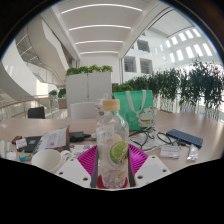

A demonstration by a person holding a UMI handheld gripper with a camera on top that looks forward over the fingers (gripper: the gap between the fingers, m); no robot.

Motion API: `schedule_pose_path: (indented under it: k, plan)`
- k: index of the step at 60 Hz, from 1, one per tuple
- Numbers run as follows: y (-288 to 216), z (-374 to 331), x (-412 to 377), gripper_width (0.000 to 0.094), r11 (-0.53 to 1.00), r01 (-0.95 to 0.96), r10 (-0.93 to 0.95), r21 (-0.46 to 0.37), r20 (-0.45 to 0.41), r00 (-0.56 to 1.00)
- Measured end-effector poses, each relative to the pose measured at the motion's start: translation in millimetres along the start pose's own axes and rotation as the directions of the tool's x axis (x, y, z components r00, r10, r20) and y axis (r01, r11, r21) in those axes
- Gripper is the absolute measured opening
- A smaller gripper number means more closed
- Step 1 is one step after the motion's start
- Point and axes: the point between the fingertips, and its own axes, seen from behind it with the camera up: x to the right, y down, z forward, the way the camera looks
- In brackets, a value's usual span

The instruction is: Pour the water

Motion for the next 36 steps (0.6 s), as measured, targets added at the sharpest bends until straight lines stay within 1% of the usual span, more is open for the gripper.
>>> schedule_pose_path:
  k: [1, 2, 6, 12, 16, 20, 21, 24, 26, 27, 30, 33, 36]
  plan:
    - [-5.1, 0.6, 0.9, 0.0437, 0.999, 0.004, -0.004, 0.035, 0.000, 1.000]
    - [4.9, -2.8, 1.7, 0.0438, 1.000, 0.009, -0.009, 0.024, 0.000, 1.000]
    - [1.1, -7.3, 0.5, 0.0437, 0.999, 0.004, -0.004, 0.046, -0.003, 1.000]
    - [-0.5, -8.4, 0.6, 0.0443, 0.999, -0.003, 0.003, 0.049, -0.013, 1.000]
    - [1.5, -7.0, 1.8, 0.0509, 0.999, 0.008, -0.007, 0.037, -0.018, 1.000]
    - [-3.2, -10.4, -2.2, 0.0573, 1.000, 0.008, -0.008, -0.017, -0.013, 1.000]
    - [3.3, -13.4, -1.1, 0.0596, 0.999, 0.005, -0.005, -0.033, -0.007, 1.000]
    - [2.9, -26.5, -4.6, 0.0719, 0.996, -0.017, 0.018, -0.083, 0.008, 1.000]
    - [4.6, -34.8, -7.4, 0.0824, 0.995, -0.035, 0.036, -0.096, 0.018, 0.999]
    - [4.3, -41.4, -7.0, 0.0860, 0.994, -0.043, 0.045, -0.102, 0.019, 0.999]
    - [3.8, -65.1, -5.6, 0.0833, 0.990, -0.058, 0.060, -0.129, 0.013, 0.998]
    - [3.5, -94.8, -1.6, 0.0835, 0.985, -0.062, 0.061, -0.161, -0.011, 0.998]
    - [-0.8, -116.0, -11.2, 0.0835, 0.983, -0.067, 0.063, -0.170, -0.030, 0.998]
